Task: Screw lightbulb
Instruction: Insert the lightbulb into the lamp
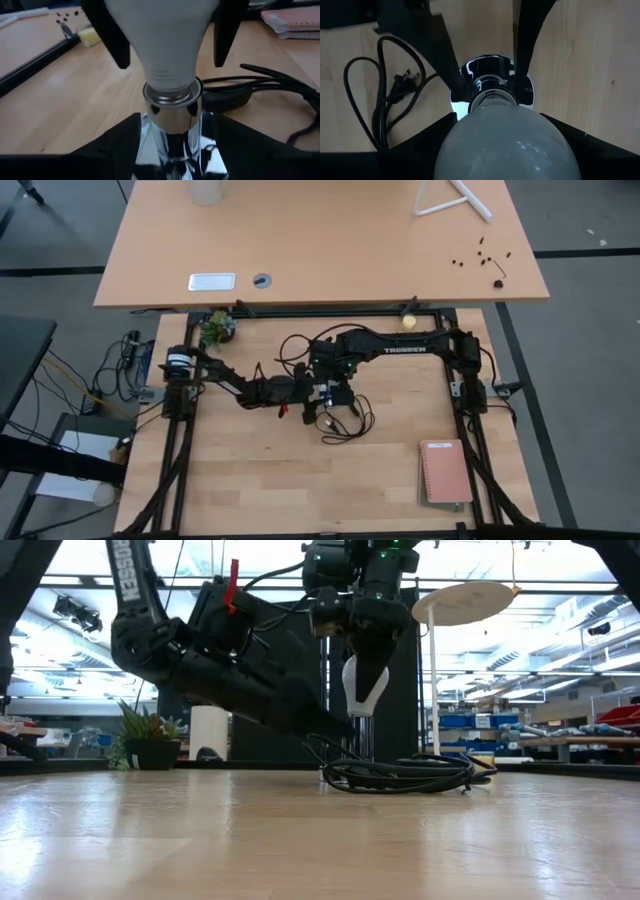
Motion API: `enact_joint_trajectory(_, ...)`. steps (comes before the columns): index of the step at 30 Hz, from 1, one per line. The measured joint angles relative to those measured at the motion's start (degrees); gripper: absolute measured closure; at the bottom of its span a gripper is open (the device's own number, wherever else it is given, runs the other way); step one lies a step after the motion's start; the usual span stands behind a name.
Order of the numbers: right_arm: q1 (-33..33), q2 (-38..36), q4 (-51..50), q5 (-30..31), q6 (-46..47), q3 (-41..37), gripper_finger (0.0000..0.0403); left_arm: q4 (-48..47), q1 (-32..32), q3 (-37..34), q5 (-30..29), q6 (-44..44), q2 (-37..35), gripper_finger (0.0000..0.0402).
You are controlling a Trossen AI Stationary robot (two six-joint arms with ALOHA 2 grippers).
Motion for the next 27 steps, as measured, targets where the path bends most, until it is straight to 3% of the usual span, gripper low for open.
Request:
enact_joint_trajectory(7,0.00,0.00,-0.29,0.00,0.67,0.00,0.0135,9.88,0.00,2.37,-0.98,0.54,6.85,0.0169)
enact_joint_trajectory(16,0.00,0.00,-0.24,0.00,-0.58,-0.02,0.0135,10.11,0.00,3.08,-1.66,2.75,6.90,0.0202)
enact_joint_trajectory(22,1.01,0.00,0.15,0.57,3.77,-0.04,0.0135,7.81,0.04,4.71,-1.64,1.48,6.90,0.0210)
enact_joint_trajectory(27,2.32,0.00,-0.12,4.54,7.81,-0.07,0.0135,7.39,0.02,4.90,-2.05,1.15,6.90,0.0210)
